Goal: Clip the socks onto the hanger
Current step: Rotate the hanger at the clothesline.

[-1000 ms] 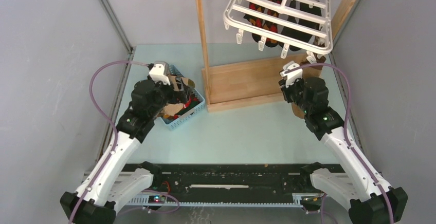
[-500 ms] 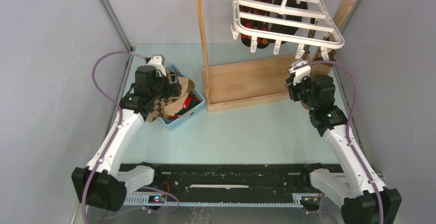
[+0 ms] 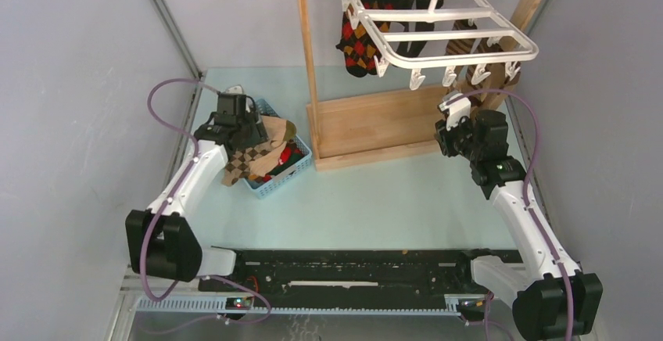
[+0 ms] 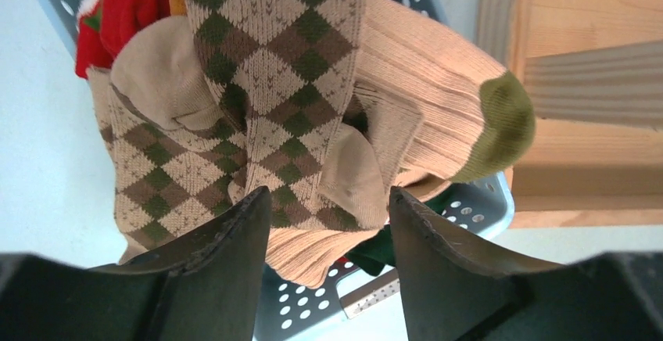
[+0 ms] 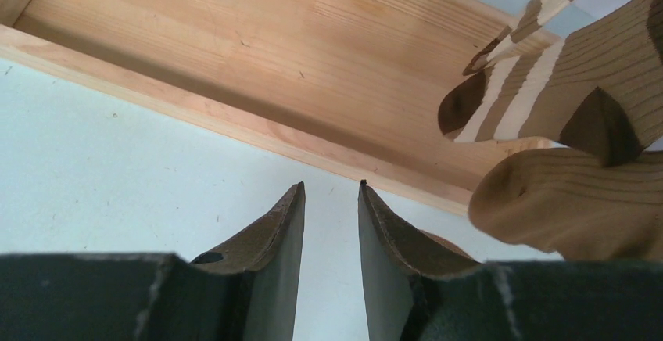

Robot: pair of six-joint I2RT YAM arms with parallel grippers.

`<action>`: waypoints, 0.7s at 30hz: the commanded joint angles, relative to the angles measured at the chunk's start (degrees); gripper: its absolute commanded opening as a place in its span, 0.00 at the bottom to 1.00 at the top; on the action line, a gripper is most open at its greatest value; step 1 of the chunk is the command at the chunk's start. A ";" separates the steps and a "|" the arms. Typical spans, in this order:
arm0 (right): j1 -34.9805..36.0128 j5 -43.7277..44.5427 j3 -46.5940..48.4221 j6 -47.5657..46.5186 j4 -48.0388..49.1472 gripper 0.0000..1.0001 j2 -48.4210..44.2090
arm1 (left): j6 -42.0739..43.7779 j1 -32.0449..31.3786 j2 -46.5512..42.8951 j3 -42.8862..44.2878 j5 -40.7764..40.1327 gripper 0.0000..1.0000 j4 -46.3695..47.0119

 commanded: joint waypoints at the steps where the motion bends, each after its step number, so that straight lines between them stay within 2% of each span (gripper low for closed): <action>1: -0.11 -2.35 3.21 0.46 -0.38 0.39 -0.38 | -7.51 0.38 3.22 4.47 -3.04 0.63 -0.73; 7: -0.11 -3.36 3.21 1.17 -1.30 0.39 -0.78 | -11.23 0.41 8.60 7.19 -1.69 0.62 -0.77; 16: -0.20 -4.53 3.21 2.54 -1.91 0.38 -1.88 | -10.27 0.41 8.44 6.76 -1.97 0.20 -2.41; 21: -0.12 -5.70 3.27 2.84 -1.98 0.37 -2.76 | -8.00 0.28 4.14 6.87 -2.47 0.15 -4.00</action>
